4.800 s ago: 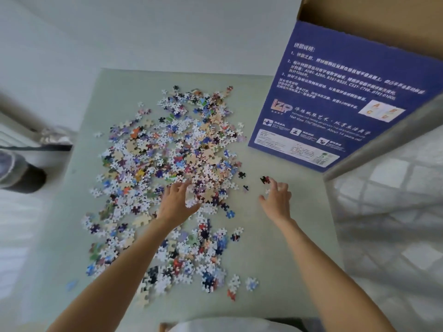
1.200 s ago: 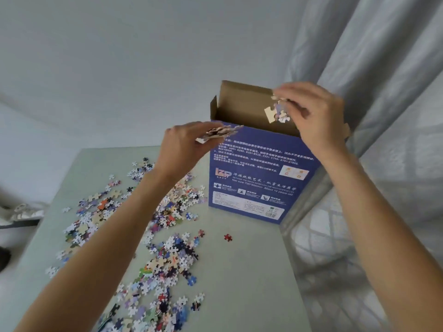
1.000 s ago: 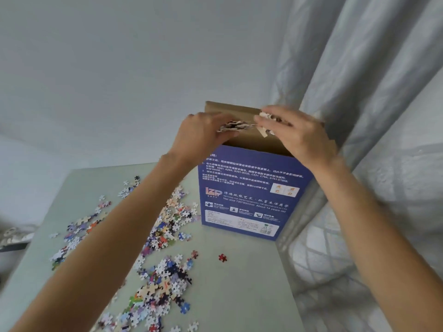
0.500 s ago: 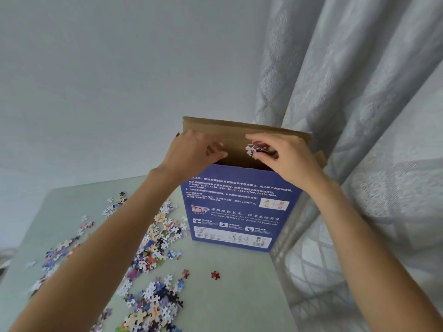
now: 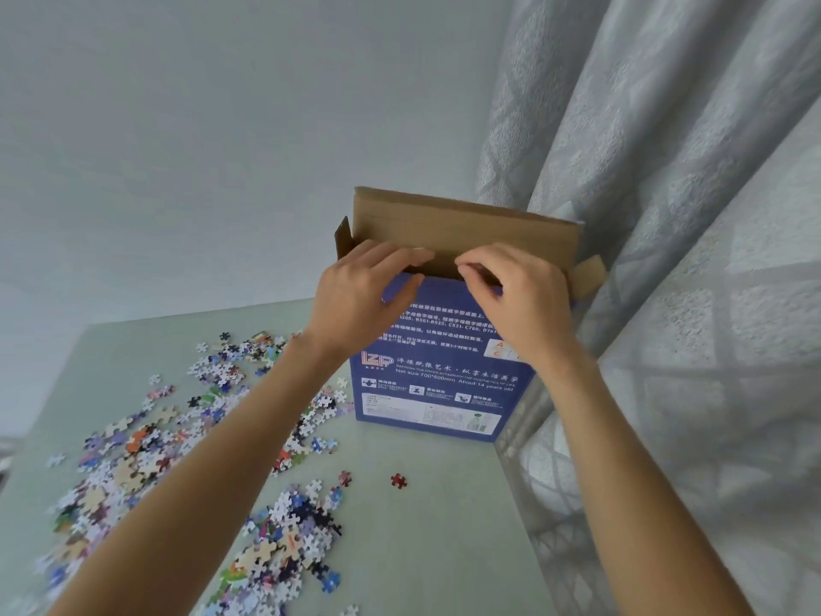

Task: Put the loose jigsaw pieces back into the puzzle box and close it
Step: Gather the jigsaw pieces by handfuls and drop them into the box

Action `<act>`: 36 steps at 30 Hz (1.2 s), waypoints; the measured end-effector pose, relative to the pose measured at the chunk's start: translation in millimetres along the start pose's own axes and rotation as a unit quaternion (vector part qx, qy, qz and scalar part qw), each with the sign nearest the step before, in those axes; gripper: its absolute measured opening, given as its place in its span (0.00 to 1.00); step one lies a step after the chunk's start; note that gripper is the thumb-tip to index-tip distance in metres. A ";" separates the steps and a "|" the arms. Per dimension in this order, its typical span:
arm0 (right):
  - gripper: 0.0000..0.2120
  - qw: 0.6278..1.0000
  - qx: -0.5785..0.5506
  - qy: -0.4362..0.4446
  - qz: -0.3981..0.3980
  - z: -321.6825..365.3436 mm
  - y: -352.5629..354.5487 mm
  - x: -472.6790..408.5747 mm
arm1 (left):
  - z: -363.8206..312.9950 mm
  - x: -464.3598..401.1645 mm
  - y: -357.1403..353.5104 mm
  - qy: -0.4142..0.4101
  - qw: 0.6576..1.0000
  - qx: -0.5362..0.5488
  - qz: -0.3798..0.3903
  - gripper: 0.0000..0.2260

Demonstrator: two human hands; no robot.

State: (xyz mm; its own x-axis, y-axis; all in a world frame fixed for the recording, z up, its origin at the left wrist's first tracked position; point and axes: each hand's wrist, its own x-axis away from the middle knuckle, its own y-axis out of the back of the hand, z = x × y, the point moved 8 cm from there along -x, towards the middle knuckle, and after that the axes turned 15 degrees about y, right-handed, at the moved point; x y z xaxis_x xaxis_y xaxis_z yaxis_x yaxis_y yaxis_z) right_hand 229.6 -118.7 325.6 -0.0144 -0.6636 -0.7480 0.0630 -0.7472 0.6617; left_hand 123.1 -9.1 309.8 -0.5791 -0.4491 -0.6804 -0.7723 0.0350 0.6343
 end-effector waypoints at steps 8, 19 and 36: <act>0.04 0.993 -0.058 -0.083 0.068 95.1 -55.2 151.0 | 13.8 142.6 0.8 0.157 0.976 0.142 0.056 0.10; 0.31 0.863 -0.201 -0.134 0.443 201.1 -134.0 375.5 | 68.8 406.3 -6.3 0.384 0.865 -0.029 0.321 0.22; 0.48 0.850 -0.150 -0.088 0.498 361.0 -228.7 401.6 | 105.2 643.6 124.6 0.637 0.719 -0.215 0.173 0.47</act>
State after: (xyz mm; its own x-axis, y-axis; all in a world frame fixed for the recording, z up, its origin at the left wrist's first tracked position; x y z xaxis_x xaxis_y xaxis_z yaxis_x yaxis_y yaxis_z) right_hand -150.8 -227.9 -107.1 0.0479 -0.9763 0.2112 0.3832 0.2132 0.8987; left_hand -373.4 -199.9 -87.7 0.2041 -0.9434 0.2615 -0.3288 0.1855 0.9260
